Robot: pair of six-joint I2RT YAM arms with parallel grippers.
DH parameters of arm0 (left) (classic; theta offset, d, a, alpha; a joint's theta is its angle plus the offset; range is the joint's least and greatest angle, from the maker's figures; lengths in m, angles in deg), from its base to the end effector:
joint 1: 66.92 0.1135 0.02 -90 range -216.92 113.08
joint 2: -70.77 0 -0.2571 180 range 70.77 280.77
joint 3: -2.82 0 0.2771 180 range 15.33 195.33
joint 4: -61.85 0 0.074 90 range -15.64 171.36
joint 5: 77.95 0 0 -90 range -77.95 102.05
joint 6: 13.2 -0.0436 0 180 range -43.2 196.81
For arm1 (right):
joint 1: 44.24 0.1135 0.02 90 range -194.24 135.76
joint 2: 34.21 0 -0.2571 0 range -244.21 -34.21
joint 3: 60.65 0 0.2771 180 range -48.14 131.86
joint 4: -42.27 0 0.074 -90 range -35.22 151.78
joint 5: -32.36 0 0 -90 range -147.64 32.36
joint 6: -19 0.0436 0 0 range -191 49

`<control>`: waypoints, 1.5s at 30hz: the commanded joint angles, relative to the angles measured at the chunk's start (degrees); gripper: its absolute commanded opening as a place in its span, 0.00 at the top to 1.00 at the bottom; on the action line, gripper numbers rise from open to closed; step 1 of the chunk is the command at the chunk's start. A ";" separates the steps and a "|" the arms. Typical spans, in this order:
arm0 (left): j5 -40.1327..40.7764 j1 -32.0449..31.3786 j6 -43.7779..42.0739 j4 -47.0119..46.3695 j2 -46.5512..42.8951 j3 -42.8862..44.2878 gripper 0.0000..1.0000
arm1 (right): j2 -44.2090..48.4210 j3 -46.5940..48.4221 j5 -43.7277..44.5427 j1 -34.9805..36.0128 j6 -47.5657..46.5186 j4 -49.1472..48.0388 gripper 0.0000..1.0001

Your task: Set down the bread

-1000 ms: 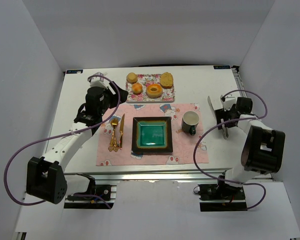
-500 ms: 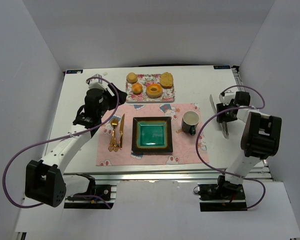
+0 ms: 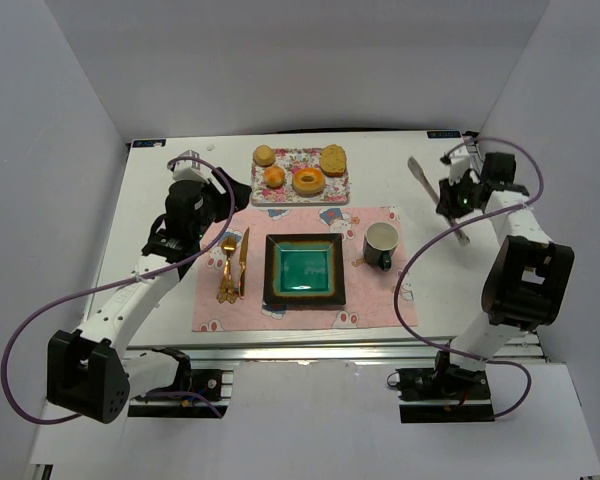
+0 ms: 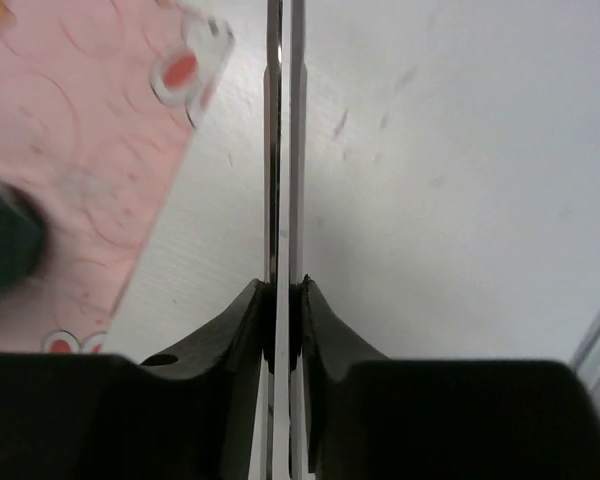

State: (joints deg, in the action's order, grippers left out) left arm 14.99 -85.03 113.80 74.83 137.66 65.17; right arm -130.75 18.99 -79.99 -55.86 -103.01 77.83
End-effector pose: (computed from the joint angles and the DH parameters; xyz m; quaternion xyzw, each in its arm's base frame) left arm 0.2929 -0.0934 0.2926 -0.1473 0.7929 -0.2550 0.5335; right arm 0.3795 -0.0611 0.1977 -0.2258 0.9032 0.0531 0.3613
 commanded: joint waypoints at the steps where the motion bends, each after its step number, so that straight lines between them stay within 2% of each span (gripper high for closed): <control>1: 0.40 0.27 0.45 0.41 -2.12 0.34 0.19 | 1.53 11.40 -9.99 2.55 -2.89 6.29 0.75; 4: 0.40 0.27 0.80 0.32 -2.38 0.25 0.19 | -0.93 17.04 -10.26 5.98 -0.78 6.75 0.70; 8: 0.66 0.18 1.15 0.58 -3.08 -0.10 0.19 | -4.54 23.10 -10.00 10.73 0.90 6.31 0.69; 12: 1.45 0.27 1.33 1.37 -3.44 0.08 0.19 | -8.58 28.74 -5.53 16.17 -0.06 5.52 0.67; 21: 2.86 0.27 2.38 1.37 -3.44 0.17 0.19 | -17.72 40.52 -4.11 17.76 -1.21 6.65 0.63; 36: 3.48 0.27 2.29 1.38 -2.56 0.25 0.19 | -17.81 35.96 3.80 22.95 -16.14 5.16 0.60; 45: 3.30 0.27 2.29 1.02 -2.47 -0.10 0.19 | -19.66 36.31 6.09 24.45 -20.19 6.66 0.59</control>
State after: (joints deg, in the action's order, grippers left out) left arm 17.65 -85.03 115.85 76.07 136.11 65.17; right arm -149.89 54.80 -74.96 -31.55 -120.32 84.87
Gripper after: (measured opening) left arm 0.812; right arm 0.407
